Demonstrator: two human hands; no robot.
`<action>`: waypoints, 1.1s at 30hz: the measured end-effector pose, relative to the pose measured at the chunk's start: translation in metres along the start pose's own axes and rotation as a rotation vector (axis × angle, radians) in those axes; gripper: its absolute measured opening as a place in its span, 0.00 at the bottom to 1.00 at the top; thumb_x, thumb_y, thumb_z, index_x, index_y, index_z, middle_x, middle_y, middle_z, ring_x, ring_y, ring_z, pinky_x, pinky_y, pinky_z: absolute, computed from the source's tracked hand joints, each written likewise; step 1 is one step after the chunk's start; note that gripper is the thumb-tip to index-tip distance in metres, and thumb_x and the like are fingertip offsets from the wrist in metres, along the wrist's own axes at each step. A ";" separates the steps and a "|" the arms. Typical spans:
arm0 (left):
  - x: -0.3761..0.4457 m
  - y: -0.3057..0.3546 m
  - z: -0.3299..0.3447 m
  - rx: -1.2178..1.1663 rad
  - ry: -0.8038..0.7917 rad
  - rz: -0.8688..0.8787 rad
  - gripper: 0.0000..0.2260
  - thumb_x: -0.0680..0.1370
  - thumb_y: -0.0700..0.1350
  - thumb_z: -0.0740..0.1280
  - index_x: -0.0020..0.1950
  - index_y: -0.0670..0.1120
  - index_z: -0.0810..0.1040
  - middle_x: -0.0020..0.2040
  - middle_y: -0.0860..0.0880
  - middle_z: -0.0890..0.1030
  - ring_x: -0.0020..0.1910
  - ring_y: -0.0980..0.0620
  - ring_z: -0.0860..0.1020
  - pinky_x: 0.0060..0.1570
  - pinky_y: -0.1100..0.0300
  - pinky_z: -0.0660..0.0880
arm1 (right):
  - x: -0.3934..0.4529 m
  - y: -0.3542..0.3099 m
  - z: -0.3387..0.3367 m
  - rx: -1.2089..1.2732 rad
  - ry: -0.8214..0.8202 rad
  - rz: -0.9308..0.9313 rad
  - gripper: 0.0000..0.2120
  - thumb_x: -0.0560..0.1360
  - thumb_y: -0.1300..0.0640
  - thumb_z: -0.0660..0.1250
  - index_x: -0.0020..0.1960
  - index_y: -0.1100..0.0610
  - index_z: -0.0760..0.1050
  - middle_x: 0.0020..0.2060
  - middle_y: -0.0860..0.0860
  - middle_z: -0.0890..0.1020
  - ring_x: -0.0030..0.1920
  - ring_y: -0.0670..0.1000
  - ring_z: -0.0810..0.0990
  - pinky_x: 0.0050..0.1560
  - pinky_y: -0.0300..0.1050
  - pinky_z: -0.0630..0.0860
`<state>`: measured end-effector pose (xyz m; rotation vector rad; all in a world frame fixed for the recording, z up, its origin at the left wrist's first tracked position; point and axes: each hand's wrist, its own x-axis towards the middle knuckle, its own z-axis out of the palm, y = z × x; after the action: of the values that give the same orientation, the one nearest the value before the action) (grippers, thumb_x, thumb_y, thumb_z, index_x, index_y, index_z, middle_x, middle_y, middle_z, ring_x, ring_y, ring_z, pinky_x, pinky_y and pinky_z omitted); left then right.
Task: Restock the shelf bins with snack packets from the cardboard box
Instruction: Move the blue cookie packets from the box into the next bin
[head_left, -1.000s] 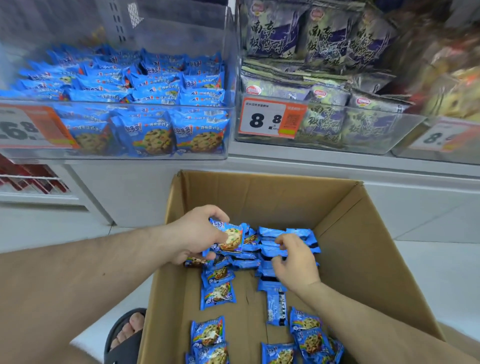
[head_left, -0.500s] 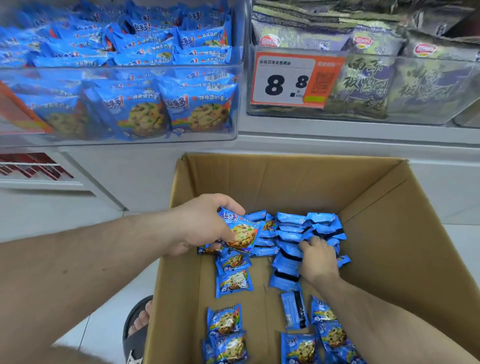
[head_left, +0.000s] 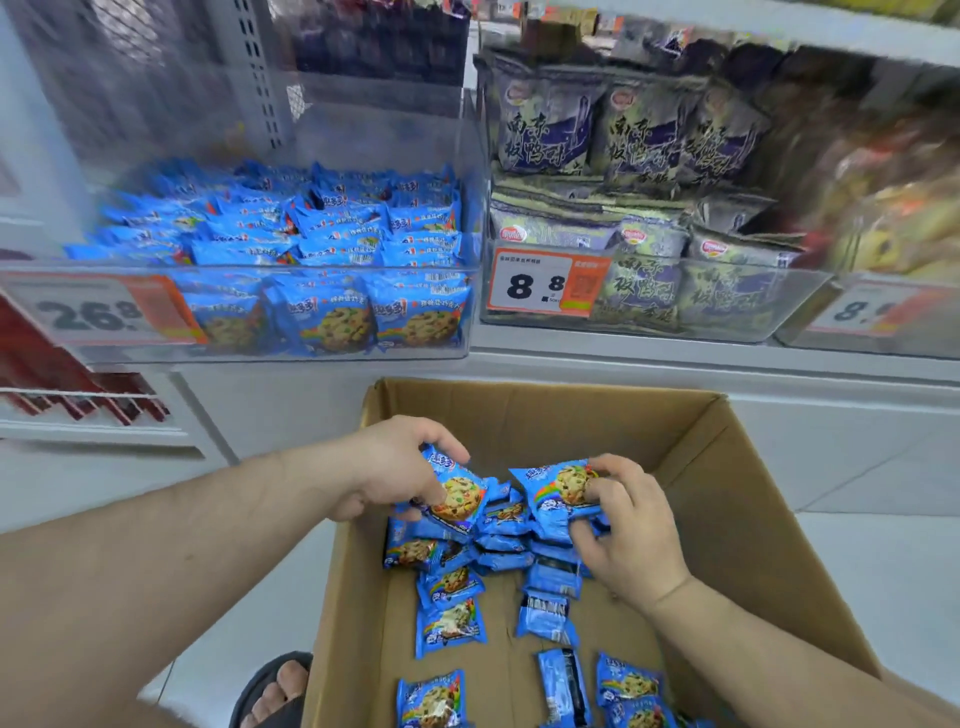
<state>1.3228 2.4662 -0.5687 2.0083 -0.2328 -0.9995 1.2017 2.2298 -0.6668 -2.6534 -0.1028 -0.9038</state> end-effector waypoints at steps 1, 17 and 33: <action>-0.007 0.005 -0.001 -0.017 -0.005 0.014 0.21 0.68 0.29 0.70 0.47 0.56 0.82 0.57 0.42 0.76 0.48 0.41 0.80 0.36 0.56 0.79 | 0.008 -0.010 -0.007 0.026 0.062 -0.035 0.12 0.65 0.56 0.63 0.47 0.54 0.66 0.52 0.53 0.73 0.45 0.56 0.76 0.42 0.50 0.76; -0.087 0.047 -0.025 -0.386 0.127 0.395 0.18 0.71 0.32 0.73 0.53 0.50 0.74 0.47 0.43 0.80 0.35 0.50 0.76 0.31 0.60 0.70 | 0.105 -0.120 -0.069 0.298 0.097 -0.251 0.09 0.69 0.58 0.66 0.49 0.55 0.71 0.50 0.50 0.67 0.46 0.47 0.72 0.45 0.37 0.74; -0.115 0.029 -0.119 -0.417 0.210 0.688 0.22 0.63 0.41 0.74 0.53 0.56 0.73 0.43 0.47 0.82 0.40 0.52 0.77 0.41 0.57 0.76 | 0.229 -0.199 -0.061 0.658 -0.581 0.197 0.24 0.68 0.56 0.78 0.60 0.48 0.73 0.48 0.53 0.84 0.45 0.50 0.83 0.55 0.56 0.79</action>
<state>1.3384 2.5780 -0.4451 1.4689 -0.5111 -0.3563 1.3143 2.3877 -0.4253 -2.1568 -0.2248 0.0082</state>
